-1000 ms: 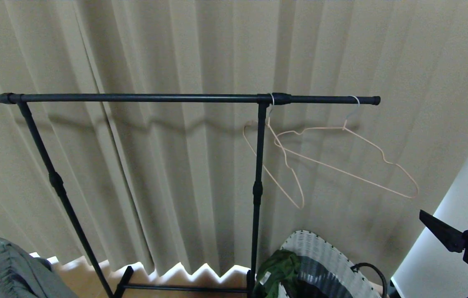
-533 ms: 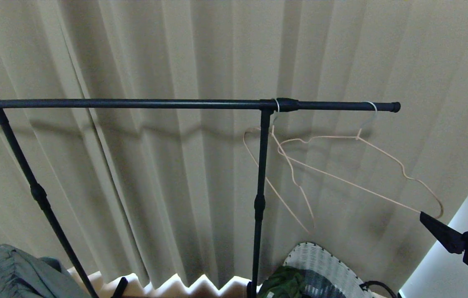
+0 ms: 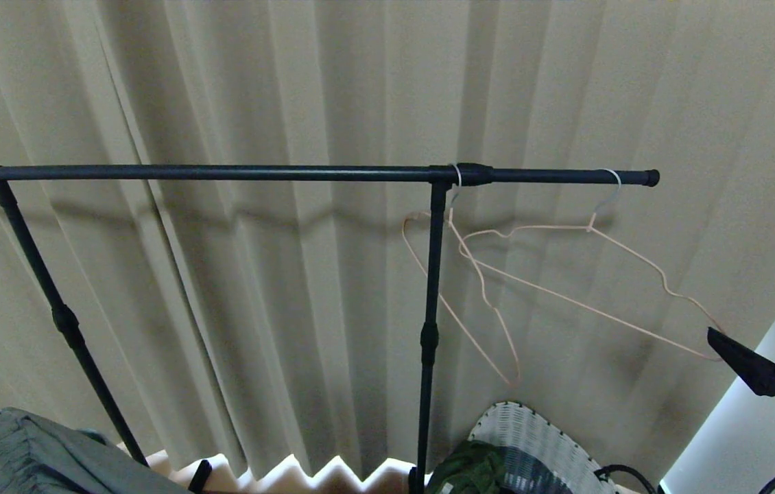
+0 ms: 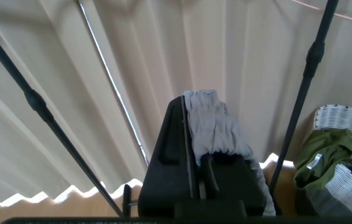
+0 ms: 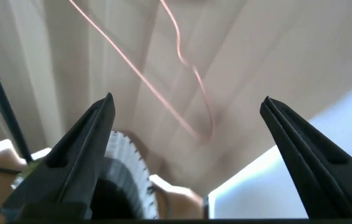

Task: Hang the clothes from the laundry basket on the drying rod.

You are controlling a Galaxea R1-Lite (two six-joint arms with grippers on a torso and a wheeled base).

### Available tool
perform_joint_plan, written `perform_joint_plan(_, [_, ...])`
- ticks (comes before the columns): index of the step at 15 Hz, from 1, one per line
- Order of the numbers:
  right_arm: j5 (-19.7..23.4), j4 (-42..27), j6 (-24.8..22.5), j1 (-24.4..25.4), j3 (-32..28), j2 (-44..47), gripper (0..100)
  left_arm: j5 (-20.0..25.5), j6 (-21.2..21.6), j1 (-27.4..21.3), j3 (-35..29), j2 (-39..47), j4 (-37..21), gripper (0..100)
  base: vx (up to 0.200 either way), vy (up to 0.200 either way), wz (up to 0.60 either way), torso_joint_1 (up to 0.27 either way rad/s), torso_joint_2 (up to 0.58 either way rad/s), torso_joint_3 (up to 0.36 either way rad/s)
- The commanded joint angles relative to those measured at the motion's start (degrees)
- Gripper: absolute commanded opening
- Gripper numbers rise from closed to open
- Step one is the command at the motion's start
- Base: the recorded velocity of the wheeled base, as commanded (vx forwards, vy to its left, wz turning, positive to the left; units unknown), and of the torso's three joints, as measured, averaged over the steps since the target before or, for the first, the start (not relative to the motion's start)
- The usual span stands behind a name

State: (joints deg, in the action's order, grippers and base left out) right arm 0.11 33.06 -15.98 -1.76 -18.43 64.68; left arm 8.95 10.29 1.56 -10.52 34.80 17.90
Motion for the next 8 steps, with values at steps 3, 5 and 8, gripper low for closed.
perform_joint_plan(3, [8.2,0.0,-7.5,-4.0,-9.7,14.3,100,0.1,0.0,-0.1,0.1,0.0,0.0,0,0.000,0.000,0.00,0.000,0.00,0.000])
perform_joint_plan(5, [9.9,0.0,-8.4,-4.0,-13.4,19.3,100,0.2,0.0,-0.2,0.1,0.0,0.0,0,0.000,0.000,0.00,0.000,0.00,0.000])
perform_joint_plan(8, [12.2,0.0,-8.5,-4.0,-16.8,23.6,100,0.2,0.0,-0.2,0.1,-0.1,0.0,0,0.000,0.000,0.00,0.000,0.00,0.000])
